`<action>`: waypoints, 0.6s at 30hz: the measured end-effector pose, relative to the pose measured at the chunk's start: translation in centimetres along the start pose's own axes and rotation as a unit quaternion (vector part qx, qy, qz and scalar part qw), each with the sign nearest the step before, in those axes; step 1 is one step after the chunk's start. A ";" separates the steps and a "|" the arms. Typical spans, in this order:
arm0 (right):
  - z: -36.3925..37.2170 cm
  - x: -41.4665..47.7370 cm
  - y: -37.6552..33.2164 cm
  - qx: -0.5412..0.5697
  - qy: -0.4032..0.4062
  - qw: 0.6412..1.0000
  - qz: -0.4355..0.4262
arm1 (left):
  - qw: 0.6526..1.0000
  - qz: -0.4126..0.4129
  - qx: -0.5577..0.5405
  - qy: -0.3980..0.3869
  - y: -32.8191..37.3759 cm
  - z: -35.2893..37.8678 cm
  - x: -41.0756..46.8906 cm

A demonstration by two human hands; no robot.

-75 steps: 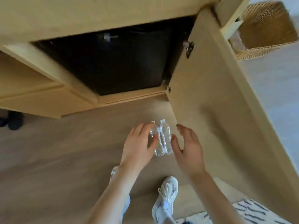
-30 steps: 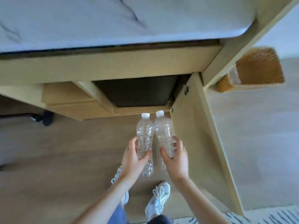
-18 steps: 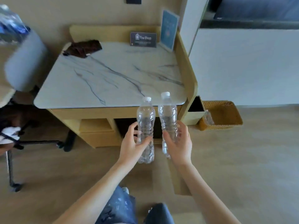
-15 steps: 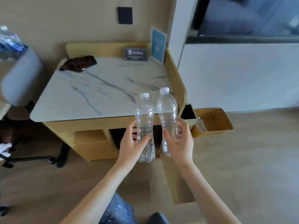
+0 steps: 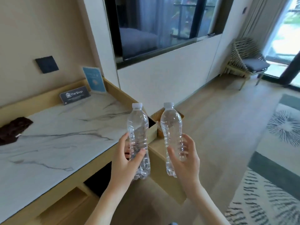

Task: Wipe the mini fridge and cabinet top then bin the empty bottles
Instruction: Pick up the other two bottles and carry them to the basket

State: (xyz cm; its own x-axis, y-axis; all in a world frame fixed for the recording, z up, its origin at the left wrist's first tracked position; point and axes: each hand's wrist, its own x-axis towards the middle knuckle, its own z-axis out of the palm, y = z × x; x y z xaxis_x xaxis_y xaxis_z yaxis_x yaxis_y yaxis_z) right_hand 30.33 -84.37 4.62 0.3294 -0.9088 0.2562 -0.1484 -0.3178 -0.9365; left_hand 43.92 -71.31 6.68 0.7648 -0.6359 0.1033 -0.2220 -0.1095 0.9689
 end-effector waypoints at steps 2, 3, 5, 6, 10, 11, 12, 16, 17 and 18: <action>-0.7 -2.0 0.3 -0.003 0.045 0.999 0.029 | 0.999 0.001 0.012 -0.039 -0.5 -0.1 -0.7; -1.2 -2.9 0.6 -0.003 0.067 0.997 0.043 | 0.998 -0.001 0.015 -0.059 -0.7 0.0 -0.9; -2.4 -4.6 0.9 -0.001 0.105 0.992 0.071 | 0.994 -0.008 0.019 -0.103 -1.0 0.6 -1.3; -3.1 -5.5 0.9 -0.003 0.119 0.990 0.081 | 0.992 -0.011 0.021 -0.125 -1.0 1.1 -1.5; -6.7 -8.1 0.8 -0.017 0.161 0.981 0.111 | 0.979 -0.018 0.002 -0.203 -0.3 3.9 -2.7; -7.7 -8.6 0.9 -0.013 0.171 0.978 0.118 | 0.974 -0.023 -0.008 -0.227 -0.1 4.8 -2.9; -8.7 -9.1 1.1 -0.006 0.181 0.976 0.122 | 0.968 -0.024 -0.013 -0.249 0.0 5.7 -3.2; -13.4 -10.3 2.1 0.033 0.206 0.967 0.146 | 0.944 -0.019 -0.018 -0.328 0.9 10.3 -4.4; -14.8 -10.5 2.3 0.040 0.209 0.966 0.148 | 0.937 -0.021 -0.018 -0.348 1.3 11.7 -4.8; -16.2 -10.6 2.5 0.044 0.212 0.965 0.150 | 0.930 -0.022 -0.017 -0.366 1.7 13.1 -5.3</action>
State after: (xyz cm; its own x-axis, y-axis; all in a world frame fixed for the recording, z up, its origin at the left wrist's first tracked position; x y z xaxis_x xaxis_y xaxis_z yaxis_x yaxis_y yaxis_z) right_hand 11.38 -79.89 3.41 -0.1304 -0.9911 0.0276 -0.0927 -0.0155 -0.9956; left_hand 31.52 -78.14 4.80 0.1526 -0.9827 -0.1050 -0.1725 -0.1311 0.9763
